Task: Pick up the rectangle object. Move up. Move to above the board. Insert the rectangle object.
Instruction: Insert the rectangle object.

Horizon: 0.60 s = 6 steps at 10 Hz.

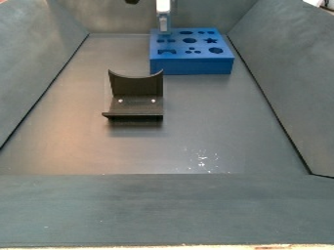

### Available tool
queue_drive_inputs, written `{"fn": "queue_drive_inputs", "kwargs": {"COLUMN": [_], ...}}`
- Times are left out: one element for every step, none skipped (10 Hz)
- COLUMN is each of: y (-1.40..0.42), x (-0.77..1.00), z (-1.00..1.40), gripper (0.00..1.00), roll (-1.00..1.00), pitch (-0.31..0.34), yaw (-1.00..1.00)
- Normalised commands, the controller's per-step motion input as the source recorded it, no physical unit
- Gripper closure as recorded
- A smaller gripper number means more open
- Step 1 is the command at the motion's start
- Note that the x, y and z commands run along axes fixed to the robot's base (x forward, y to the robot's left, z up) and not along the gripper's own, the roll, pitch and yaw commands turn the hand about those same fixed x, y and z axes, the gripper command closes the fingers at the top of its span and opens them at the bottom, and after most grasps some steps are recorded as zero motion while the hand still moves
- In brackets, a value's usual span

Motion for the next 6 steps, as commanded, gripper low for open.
{"fn": "queue_drive_inputs", "kwargs": {"y": [0.00, 0.00, 0.00, 0.00, -0.03, 0.00], "x": [0.00, -0.15, -0.13, -0.11, 0.00, 0.00], "z": [-0.19, -1.00, -1.00, -1.00, 0.00, 0.00], "gripper": [1.00, 1.00, 1.00, 1.00, 1.00, 1.00], "roll": [0.00, 0.02, 0.02, 0.02, 0.00, 0.00], "pitch": [-0.040, -0.003, 0.000, 0.000, -0.111, 0.000], "yaw": [0.00, 0.00, 0.00, 0.00, 0.00, 0.00]}}
